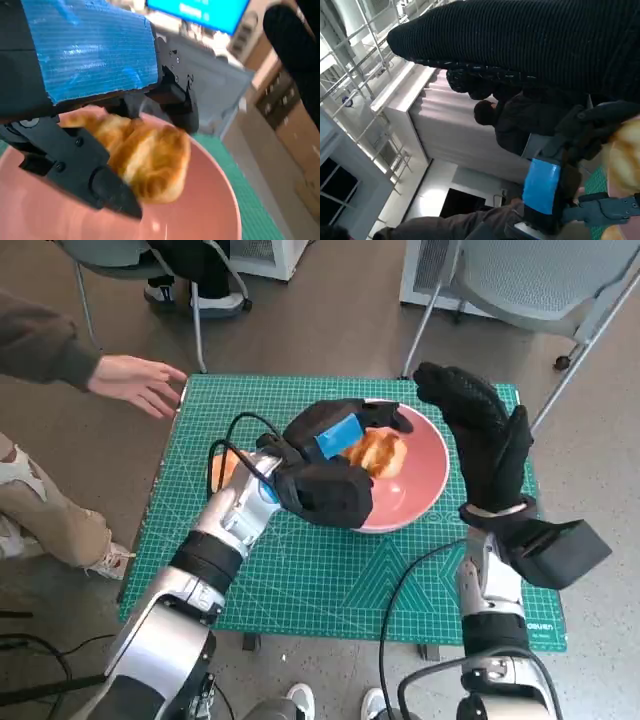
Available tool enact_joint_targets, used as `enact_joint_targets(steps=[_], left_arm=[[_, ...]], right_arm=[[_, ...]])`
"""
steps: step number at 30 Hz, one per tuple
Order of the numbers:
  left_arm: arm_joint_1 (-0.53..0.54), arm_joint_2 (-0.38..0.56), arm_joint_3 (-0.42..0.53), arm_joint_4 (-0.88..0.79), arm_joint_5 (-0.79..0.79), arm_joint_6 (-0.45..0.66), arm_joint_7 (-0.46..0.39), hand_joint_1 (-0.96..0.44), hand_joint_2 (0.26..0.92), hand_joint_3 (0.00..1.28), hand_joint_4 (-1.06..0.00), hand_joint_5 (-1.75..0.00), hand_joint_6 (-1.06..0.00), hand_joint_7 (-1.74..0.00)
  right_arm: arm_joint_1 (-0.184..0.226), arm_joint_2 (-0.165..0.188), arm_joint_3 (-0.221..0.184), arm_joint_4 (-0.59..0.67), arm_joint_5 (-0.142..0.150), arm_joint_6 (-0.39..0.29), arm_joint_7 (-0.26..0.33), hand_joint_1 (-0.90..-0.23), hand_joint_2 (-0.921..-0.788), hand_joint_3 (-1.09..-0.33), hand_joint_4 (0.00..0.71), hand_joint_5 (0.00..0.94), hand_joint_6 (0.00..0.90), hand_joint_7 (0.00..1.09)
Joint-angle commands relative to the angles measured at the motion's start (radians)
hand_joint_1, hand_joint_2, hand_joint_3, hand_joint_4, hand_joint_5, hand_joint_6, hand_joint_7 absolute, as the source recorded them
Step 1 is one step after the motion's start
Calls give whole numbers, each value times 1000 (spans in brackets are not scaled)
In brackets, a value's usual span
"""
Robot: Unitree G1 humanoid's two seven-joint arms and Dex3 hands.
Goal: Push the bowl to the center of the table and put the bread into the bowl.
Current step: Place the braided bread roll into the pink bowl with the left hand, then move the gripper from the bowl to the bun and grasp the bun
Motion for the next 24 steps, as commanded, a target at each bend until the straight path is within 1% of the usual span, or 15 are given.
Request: enact_joint_targets(steps=[1, 4, 7, 10, 16, 24], left_arm=[[-16, 20, -9, -11, -2, -11, -30, -487, 856, 10, -16, -8, -225, -12], [-13, 28, -11, -16, 2, -15, -35, -579, 884, 20, -5, -2, -208, -4], [-3, 40, -12, -29, 6, -21, -30, -635, 907, 30, -1, 0, -198, -1], [10, 54, -11, -50, 6, -28, -26, -670, 917, 51, 0, 1, -192, 0], [52, 104, 8, -128, -13, -45, -43, -695, 920, 79, 1, 1, -185, 0], [158, 213, 77, -330, -69, -3, -124, -719, 921, 111, 1, 1, -174, 0]], right_arm=[[31, 5, 2, 7, -2, 7, -2, -622, -921, -790, 191, 3, 40, 448], [31, 6, 4, 7, -3, 7, -2, -623, -921, -790, 192, 3, 40, 450], [31, 6, 6, 10, -4, 6, 1, -623, -921, -789, 192, 3, 40, 452], [32, 6, 8, 12, -5, 6, 1, -623, -921, -788, 193, 3, 40, 454], [35, 8, 12, 9, -3, 11, 2, -623, -921, -787, 194, 3, 44, 460], [44, 11, 18, -3, -1, 18, -2, -618, -921, -787, 194, 3, 44, 463]])
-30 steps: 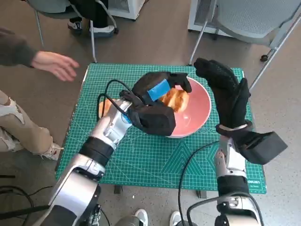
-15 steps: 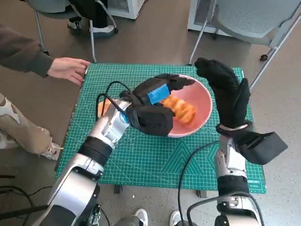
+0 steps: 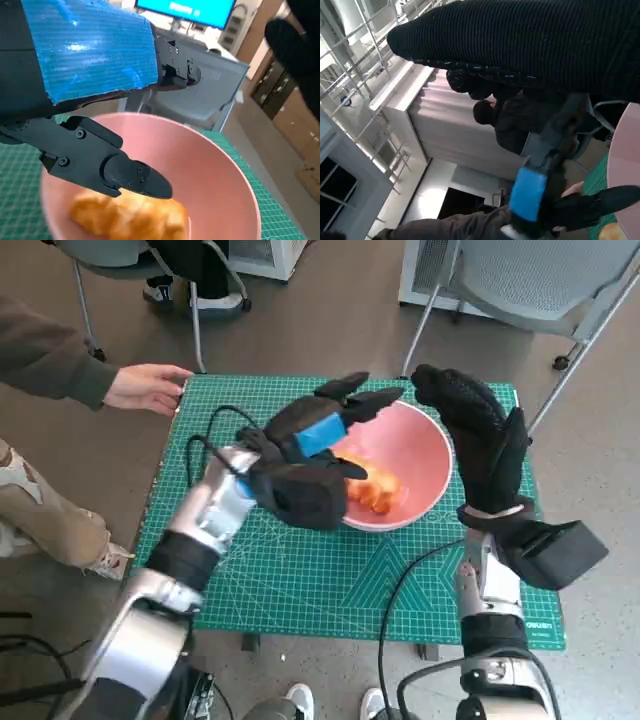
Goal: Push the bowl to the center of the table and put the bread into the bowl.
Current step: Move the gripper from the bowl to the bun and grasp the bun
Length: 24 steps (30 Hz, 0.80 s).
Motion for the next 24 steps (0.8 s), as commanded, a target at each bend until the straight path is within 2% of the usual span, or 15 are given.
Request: enact_joint_targets(steps=[1, 5, 7, 11, 16, 20, 24], left_arm=[[86, 89, 57, -132, -38, 32, -46, -725, 921, 117, 1, 1, -171, 0], [158, 146, 110, -253, -63, 86, -80, -726, 921, 117, 1, 1, -167, -1], [198, 179, 140, -321, -74, 119, -97, -698, 921, 78, 1, 1, -177, -4], [273, 243, 202, -432, -86, 185, -123, -607, 886, 24, 1, 1, -200, -13], [359, 313, 272, -536, -88, 285, -150, -483, 803, 6, 1, 1, -233, -24], [426, 356, 310, -682, -38, 469, -192, -401, 760, 3, 1, 1, -244, -26], [455, 368, 302, -797, 16, 627, -235, -378, 744, 0, 1, 1, -247, -27]], right_arm=[[33, 9, 3, -2, 0, 18, -2, -617, -921, -787, 194, 3, 44, 464], [37, 9, 5, -7, 2, 21, -2, -616, -921, -788, 194, 3, 43, 465], [39, 10, 6, -9, 4, 22, 0, -615, -921, -788, 194, 3, 43, 465], [42, 10, 7, -12, 4, 24, 1, -615, -921, -787, 195, 3, 43, 466], [43, 7, 7, -13, 6, 27, 3, -616, -921, -787, 195, 3, 43, 467], [36, 7, 6, -4, 1, 30, -2, -620, -921, -786, 195, 2, 43, 467], [28, 7, 5, 8, 2, 33, -1, -622, -921, -786, 195, 2, 43, 468]])
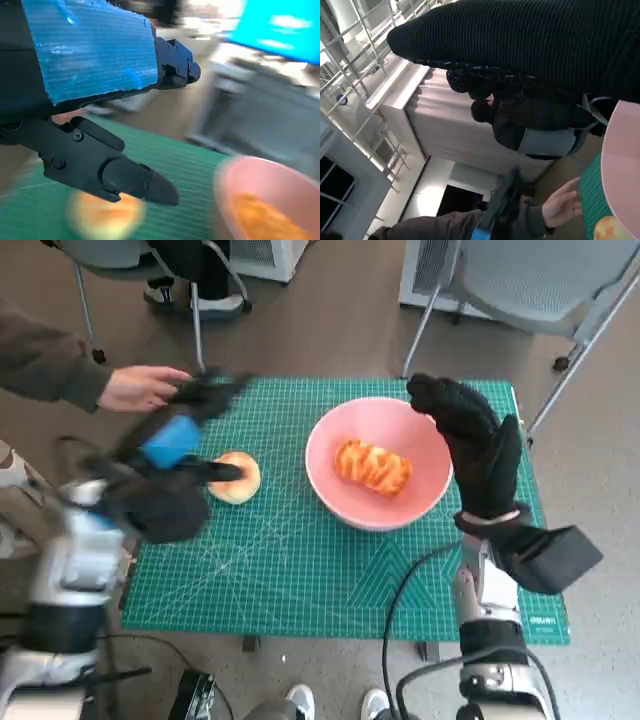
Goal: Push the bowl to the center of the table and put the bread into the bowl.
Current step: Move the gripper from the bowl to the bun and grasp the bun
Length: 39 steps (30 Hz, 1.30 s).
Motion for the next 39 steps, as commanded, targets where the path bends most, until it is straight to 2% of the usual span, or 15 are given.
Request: enact_joint_targets(steps=[1, 7, 19, 25, 39], left_arm=[[39, 21, -5, -157, 60, 180, -60, -372, 740, 0, 1, 1, -249, -28], [47, 16, -30, -211, 58, 260, -117, -316, 727, 0, 1, 1, -251, -29], [10, -4, -106, -117, 64, 250, -128, -198, 719, 1, 1, 1, -250, -19], [-42, -21, -165, -14, 101, 250, -110, -221, 720, 1, 1, 1, -248, -14], [-224, -89, -282, 355, 140, 174, -62, -273, 720, 0, 1, 1, -227, -1]], right_arm=[[6, 4, -1, 24, 2, 23, 0, -624, -921, -785, 196, 2, 44, 468], [-6, 9, 2, 40, -2, 22, 3, -632, -921, -782, 197, 3, 48, 471], [-18, 7, 4, 57, 6, 15, 30, -632, -921, -782, 198, 2, 51, 472], [-16, 2, -2, 62, 10, 13, 43, -632, -921, -784, 198, 2, 50, 472], [-3, -5, -14, 58, 19, 22, 56, -631, -921, -785, 197, 1, 49, 474]])
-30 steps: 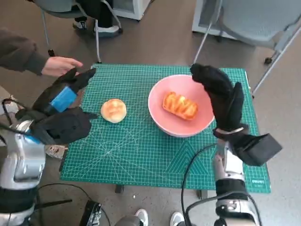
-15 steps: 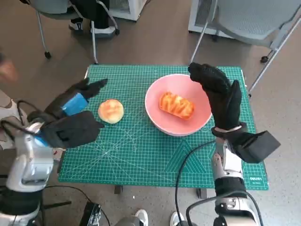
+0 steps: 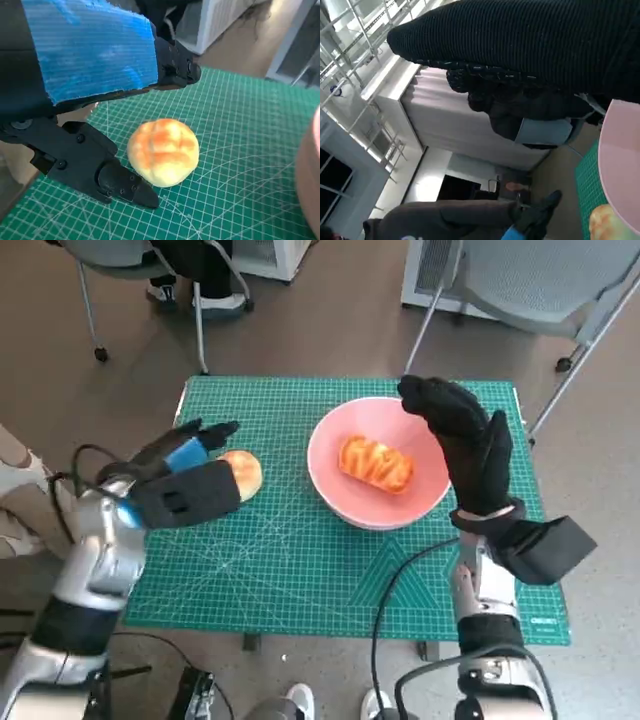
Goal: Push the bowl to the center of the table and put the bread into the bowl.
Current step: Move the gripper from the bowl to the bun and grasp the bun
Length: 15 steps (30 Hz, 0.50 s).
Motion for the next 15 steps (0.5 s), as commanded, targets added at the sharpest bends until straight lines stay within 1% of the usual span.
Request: enact_joint_targets(steps=[1, 8, 15], left_arm=[[-77, -25, -38, 119, 23, -34, 22, -276, 720, 0, 1, 1, -225, -1], [-167, -66, -82, 321, 49, -71, 66, -275, 718, 0, 1, 1, -213, 0], [-268, -118, -140, 549, 91, -84, 125, -279, 719, 1, 1, 1, -212, 0]], right_arm=[[24, -8, -9, 8, 11, 16, 8, -631, -921, -785, 197, 1, 49, 474], [32, -13, -13, -4, 4, 14, 6, -629, -921, -786, 197, 1, 48, 475], [39, -19, -18, -19, 6, 21, 1, -627, -921, -787, 197, 1, 47, 476]])
